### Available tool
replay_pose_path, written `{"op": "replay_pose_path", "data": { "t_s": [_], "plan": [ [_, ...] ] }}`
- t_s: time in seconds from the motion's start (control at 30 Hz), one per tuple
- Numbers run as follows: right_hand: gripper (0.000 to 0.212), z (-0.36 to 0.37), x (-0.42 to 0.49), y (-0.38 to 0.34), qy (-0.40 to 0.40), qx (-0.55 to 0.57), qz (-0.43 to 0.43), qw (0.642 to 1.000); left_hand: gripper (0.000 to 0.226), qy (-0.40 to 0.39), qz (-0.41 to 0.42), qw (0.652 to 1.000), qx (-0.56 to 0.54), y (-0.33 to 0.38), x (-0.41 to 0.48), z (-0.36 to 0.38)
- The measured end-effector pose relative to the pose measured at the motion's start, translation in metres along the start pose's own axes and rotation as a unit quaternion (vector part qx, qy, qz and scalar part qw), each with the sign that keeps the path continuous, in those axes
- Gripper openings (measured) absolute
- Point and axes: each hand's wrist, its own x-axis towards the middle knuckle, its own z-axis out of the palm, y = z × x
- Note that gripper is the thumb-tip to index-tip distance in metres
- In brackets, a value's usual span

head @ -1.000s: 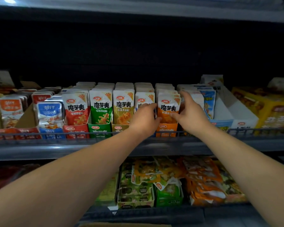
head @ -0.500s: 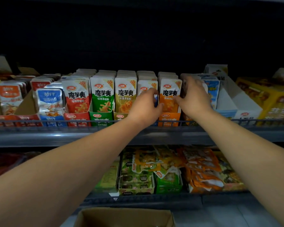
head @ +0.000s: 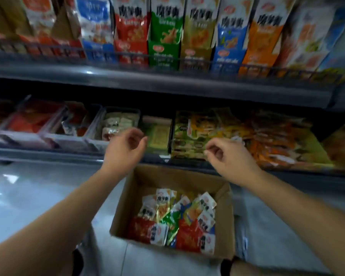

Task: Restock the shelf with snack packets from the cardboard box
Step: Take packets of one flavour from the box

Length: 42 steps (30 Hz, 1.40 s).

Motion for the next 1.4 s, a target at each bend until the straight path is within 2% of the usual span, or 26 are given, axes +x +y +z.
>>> {"op": "replay_pose_path", "data": {
  "t_s": [0.07, 0.13, 0.23, 0.33, 0.5, 0.57, 0.63, 0.77, 0.93, 1.07, 1.2, 1.4],
  "plan": [
    [0.014, 0.044, -0.015, 0.013, -0.109, -0.045, 0.025, 0.993, 0.016, -0.023, -0.063, 0.998, 0.02, -0.05, -0.025, 0.006],
    [0.021, 0.087, -0.028, 0.03, -0.184, -0.077, 0.036, 0.979, 0.02, -0.036, -0.127, 0.99, 0.04, -0.085, -0.048, 0.015],
    [0.027, 0.143, -0.047, 0.061, -0.256, -0.09, 0.06, 0.961, 0.036, -0.063, -0.203, 0.977, 0.032, -0.117, -0.071, 0.033],
    [0.032, 0.183, -0.062, 0.086, -0.288, -0.064, 0.103, 0.95, 0.044, -0.109, -0.204, 0.973, -0.003, -0.135, -0.086, 0.045],
    [0.038, 0.238, -0.072, 0.117, -0.24, -0.02, 0.242, 0.94, 0.059, -0.125, -0.225, 0.964, -0.06, -0.141, -0.103, 0.059],
    [0.054, 0.255, -0.073, 0.119, -0.195, -0.025, 0.329, 0.924, 0.06, -0.119, -0.236, 0.963, -0.057, -0.143, -0.102, 0.061],
    [0.072, 0.268, -0.074, 0.119, -0.171, -0.043, 0.378, 0.909, 0.059, -0.119, -0.24, 0.962, -0.05, -0.144, -0.1, 0.062],
    [0.086, 0.284, -0.076, 0.122, -0.161, -0.048, 0.37, 0.914, 0.06, -0.118, -0.231, 0.965, -0.034, -0.144, -0.1, 0.062],
    [0.091, 0.287, -0.079, 0.123, -0.142, 0.017, 0.333, 0.932, 0.06, -0.109, -0.236, 0.965, -0.042, -0.145, -0.099, 0.063],
    [0.096, 0.29, -0.077, 0.119, -0.079, 0.098, 0.38, 0.916, 0.062, -0.11, -0.231, 0.966, -0.039, -0.146, -0.1, 0.064],
    [0.084, 0.288, -0.077, 0.121, -0.071, 0.126, 0.396, 0.907, 0.061, -0.111, -0.225, 0.967, -0.042, -0.145, -0.101, 0.063],
    [0.07, 0.263, -0.072, 0.109, -0.041, 0.122, 0.331, 0.935, 0.063, -0.131, -0.227, 0.964, -0.051, -0.142, -0.099, 0.059]
  ]
}}
